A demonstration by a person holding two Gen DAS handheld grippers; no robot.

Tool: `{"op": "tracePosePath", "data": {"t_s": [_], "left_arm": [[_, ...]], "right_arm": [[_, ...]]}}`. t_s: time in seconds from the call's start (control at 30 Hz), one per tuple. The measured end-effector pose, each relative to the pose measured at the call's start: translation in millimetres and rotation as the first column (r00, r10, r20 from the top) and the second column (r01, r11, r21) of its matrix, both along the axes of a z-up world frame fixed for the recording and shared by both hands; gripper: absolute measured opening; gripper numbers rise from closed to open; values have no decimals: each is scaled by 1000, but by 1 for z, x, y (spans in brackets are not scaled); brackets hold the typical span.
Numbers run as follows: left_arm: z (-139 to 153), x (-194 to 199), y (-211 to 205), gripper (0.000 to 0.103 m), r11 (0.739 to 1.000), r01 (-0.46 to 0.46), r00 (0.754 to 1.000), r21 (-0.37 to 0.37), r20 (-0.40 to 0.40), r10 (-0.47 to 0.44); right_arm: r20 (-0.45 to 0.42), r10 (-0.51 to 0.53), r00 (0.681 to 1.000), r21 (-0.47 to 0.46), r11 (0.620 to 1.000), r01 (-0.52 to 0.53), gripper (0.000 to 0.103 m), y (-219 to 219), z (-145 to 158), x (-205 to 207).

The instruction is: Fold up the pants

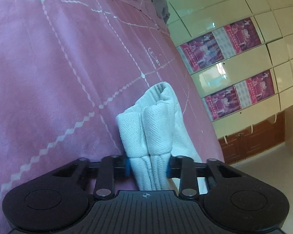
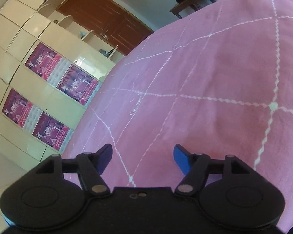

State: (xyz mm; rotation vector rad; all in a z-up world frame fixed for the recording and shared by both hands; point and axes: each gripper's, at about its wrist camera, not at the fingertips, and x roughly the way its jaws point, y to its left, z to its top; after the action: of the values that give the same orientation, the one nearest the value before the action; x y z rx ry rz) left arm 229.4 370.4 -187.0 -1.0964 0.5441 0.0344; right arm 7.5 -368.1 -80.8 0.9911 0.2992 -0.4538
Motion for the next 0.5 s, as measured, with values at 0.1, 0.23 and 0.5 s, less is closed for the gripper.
{"op": "tracePosePath", "data": {"t_s": [0.1, 0.23, 0.5], "left_arm": [[16, -25, -11, 23, 999, -38, 968, -22, 247, 42], [-22, -28, -6, 23, 997, -75, 994, -33, 77, 78], [46, -6, -27, 23, 984, -22, 995, 176, 98, 5]], "right_arm": [[-39, 26, 999, -56, 998, -28, 70, 7, 0, 11], [-59, 65, 996, -98, 993, -71, 70, 12, 4, 15], [-108, 0, 994, -169, 985, -18, 69, 15, 9, 10]]}}
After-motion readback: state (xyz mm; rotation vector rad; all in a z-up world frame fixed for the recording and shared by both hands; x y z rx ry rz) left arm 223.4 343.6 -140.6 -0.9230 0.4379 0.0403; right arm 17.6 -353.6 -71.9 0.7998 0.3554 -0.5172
